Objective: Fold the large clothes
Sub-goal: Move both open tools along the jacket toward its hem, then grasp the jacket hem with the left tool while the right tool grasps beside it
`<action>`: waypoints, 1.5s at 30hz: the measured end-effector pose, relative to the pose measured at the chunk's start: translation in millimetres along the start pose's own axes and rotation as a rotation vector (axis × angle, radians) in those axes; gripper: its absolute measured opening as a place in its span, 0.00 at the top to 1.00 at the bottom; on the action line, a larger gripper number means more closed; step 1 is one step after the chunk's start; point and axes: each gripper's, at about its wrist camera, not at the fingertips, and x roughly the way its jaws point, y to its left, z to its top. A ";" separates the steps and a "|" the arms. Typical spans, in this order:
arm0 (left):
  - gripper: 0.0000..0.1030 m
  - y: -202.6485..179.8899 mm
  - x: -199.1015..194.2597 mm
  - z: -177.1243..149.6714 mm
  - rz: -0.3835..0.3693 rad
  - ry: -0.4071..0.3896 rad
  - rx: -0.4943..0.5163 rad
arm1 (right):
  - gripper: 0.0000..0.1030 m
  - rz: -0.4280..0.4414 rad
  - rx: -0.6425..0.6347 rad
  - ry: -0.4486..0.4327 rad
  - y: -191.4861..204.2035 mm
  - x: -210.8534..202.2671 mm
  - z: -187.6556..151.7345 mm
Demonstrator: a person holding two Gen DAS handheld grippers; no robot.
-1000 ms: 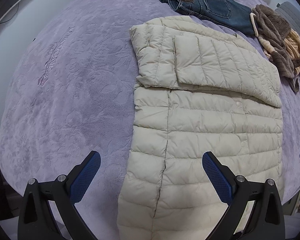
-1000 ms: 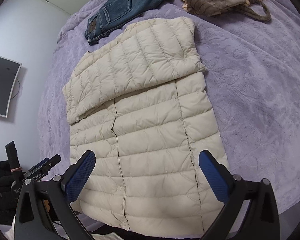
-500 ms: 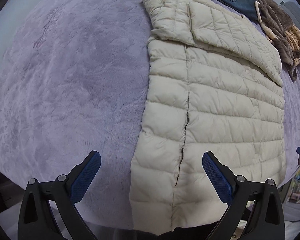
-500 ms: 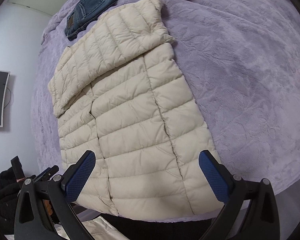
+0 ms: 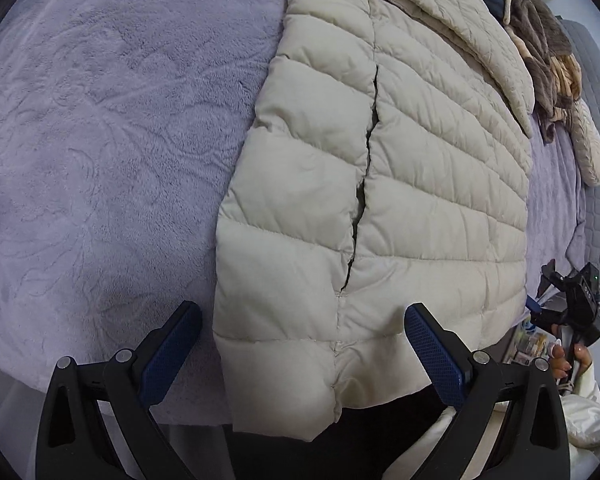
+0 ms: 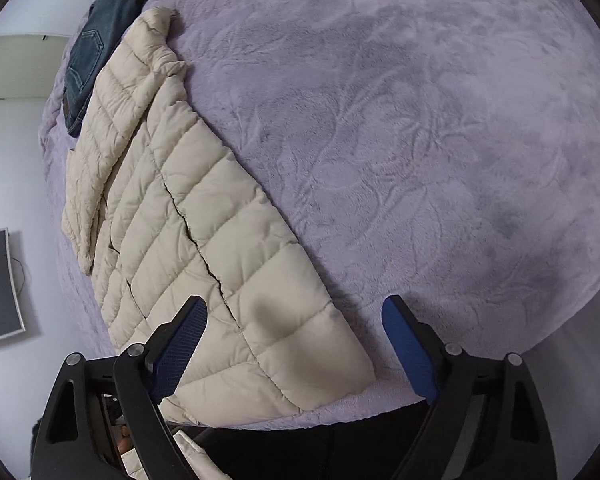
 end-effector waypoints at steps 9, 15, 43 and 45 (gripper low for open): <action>0.01 1.9 5.9 -2.1 -0.095 0.039 -0.018 | 0.12 0.220 0.090 0.121 -1.9 38.1 -31.9; 0.03 -6.3 10.2 -4.5 -0.113 0.066 0.014 | 0.12 0.324 0.113 0.153 12.8 50.1 -39.9; 0.81 -10.4 -98.5 64.0 -0.499 -0.148 0.037 | 0.88 0.466 -0.072 -0.018 124.6 -4.6 -27.3; 0.81 -15.4 -113.7 76.7 -0.513 -0.200 0.029 | 0.88 0.491 -0.108 -0.023 144.3 -9.4 -11.2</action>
